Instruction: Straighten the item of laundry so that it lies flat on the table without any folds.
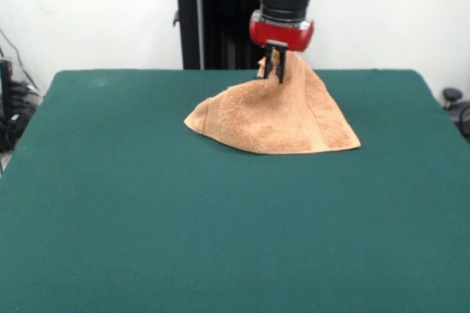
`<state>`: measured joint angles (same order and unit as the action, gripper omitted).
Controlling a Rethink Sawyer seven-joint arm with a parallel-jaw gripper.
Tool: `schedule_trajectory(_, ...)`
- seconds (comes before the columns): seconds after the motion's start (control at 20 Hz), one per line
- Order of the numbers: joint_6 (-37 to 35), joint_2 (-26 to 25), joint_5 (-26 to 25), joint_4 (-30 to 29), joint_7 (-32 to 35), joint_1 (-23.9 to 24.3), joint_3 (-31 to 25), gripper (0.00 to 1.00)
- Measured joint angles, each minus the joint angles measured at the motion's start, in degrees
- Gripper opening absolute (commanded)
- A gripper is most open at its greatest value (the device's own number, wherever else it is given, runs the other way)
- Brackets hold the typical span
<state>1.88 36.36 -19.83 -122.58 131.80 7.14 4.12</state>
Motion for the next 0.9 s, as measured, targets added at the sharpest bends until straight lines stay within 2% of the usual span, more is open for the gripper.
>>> schedule_trajectory(0.9,-0.7,0.1,-3.8,0.0,0.0,3.3,0.0,0.00)
